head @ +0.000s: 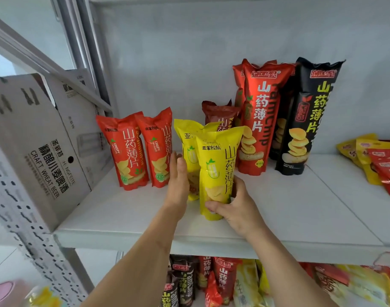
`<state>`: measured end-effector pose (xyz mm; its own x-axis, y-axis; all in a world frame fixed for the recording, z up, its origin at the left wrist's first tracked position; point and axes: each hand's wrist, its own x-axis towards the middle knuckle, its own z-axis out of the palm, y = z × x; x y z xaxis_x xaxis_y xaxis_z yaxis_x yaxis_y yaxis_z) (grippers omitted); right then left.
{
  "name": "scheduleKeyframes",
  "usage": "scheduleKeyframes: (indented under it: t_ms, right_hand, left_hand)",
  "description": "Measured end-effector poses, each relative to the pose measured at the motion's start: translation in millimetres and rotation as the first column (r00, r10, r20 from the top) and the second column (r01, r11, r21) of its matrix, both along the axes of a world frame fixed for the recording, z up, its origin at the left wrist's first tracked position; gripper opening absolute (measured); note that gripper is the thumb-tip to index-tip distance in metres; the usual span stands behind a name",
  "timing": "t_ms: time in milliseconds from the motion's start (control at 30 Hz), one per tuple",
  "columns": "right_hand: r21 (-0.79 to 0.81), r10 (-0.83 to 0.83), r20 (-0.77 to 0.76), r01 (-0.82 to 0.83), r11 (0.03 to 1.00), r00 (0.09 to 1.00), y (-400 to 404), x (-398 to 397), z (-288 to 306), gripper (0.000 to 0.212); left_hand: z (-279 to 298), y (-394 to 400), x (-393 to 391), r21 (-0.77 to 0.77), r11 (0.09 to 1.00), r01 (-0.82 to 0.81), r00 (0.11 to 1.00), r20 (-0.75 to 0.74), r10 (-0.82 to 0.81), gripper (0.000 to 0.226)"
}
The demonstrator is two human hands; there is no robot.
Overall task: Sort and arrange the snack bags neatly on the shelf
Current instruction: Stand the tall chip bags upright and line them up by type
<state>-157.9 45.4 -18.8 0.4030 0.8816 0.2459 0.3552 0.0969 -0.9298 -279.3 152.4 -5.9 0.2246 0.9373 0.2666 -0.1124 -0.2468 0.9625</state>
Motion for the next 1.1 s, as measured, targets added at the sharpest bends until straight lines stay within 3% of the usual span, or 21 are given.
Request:
scheduleKeyframes:
  t_ms: [133, 233, 333, 533, 700, 800, 967, 1100]
  right_hand:
    - [0.005, 0.010, -0.015, -0.010, 1.000, 1.000, 5.4, -4.4, -0.3, 0.084]
    - [0.012, 0.006, -0.032, -0.006, 1.000, 0.999, 9.5, -8.5, 0.1, 0.079]
    - [0.001, -0.026, -0.018, 0.026, 1.000, 0.999, 17.0, -11.2, -2.3, 0.077]
    - [0.014, -0.015, 0.049, 0.015, 1.000, 0.999, 33.8, -13.9, -4.3, 0.068]
    - [-0.007, 0.168, 0.048, -0.168, 0.986, 0.985, 30.4, 1.3, -0.3, 0.070]
    - [-0.063, 0.165, 0.064, -0.161, 0.985, 0.984, 35.0, 11.2, -1.5, 0.058]
    - [-0.089, 0.115, 0.102, -0.106, 0.990, 0.988, 53.6, 14.9, -2.7, 0.052]
    - [-0.078, 0.107, 0.095, -0.100, 0.992, 0.990, 65.6, 16.3, -2.4, 0.047]
  left_hand:
    - [10.7, -25.4, -5.1, 0.151, 0.984, 0.093, 0.996, 0.005, -0.094, 0.134]
    - [1.0, -19.1, 0.4, 0.271, 0.962, 0.027, 0.997, -0.074, -0.007, 0.120]
    - [-12.3, -4.5, 4.7, 0.316, 0.949, -0.010, 0.981, -0.181, 0.071, 0.125]
    - [-16.1, 3.5, 5.5, 0.207, 0.977, 0.052, 0.990, -0.141, -0.023, 0.133]
    - [-9.9, 11.0, 8.0, 0.173, 0.977, 0.121, 0.992, -0.061, -0.112, 0.109]
    - [-8.3, 18.9, 7.1, 0.148, 0.979, 0.140, 0.990, -0.051, -0.134, 0.139]
    - [-1.5, 32.1, 9.7, 0.136, 0.975, 0.175, 0.982, -0.091, -0.164, 0.102]
    - [7.6, 48.7, 12.9, 0.135, 0.976, 0.168, 0.984, -0.078, -0.158, 0.134]
